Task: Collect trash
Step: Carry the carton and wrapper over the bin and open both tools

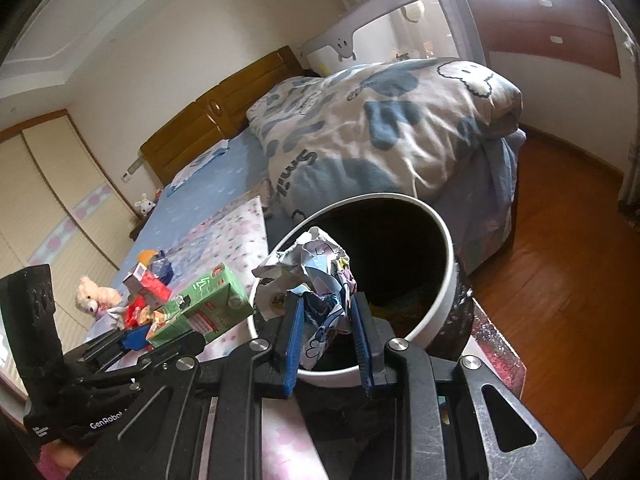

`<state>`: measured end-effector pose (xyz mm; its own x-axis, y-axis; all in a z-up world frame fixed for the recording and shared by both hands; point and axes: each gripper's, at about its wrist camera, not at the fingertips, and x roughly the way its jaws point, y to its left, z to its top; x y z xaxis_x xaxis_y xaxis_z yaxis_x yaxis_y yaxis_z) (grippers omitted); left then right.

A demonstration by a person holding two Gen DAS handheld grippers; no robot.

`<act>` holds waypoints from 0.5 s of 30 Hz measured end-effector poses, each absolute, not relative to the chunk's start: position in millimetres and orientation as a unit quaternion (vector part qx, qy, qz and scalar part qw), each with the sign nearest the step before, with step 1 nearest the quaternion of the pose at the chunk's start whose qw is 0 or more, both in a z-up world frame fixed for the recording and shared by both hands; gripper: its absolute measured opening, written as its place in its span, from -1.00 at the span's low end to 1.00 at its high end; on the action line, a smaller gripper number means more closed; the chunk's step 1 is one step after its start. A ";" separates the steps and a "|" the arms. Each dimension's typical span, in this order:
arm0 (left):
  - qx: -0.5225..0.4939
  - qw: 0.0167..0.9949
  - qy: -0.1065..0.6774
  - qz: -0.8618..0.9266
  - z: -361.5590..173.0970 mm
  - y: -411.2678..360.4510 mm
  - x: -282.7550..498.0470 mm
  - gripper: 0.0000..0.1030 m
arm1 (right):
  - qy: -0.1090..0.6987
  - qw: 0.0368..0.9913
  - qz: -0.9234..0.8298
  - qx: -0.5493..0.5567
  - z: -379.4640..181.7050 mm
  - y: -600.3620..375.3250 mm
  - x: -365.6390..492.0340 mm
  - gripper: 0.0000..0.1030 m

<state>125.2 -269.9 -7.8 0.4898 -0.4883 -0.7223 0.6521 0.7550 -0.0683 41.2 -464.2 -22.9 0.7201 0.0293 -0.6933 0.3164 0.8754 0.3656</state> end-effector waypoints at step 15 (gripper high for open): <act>0.136 0.849 0.385 -0.335 -16.8 -302.4 140.6 0.10 | 0.374 0.893 -0.091 0.232 -29.4 -485.8 58.3 -0.54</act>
<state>140.6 -302.4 -16.8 0.4786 -0.4649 -0.7449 0.6737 0.7385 -0.0281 58.3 -485.8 -29.4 0.7039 0.0116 -0.7102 0.3355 0.8759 0.3468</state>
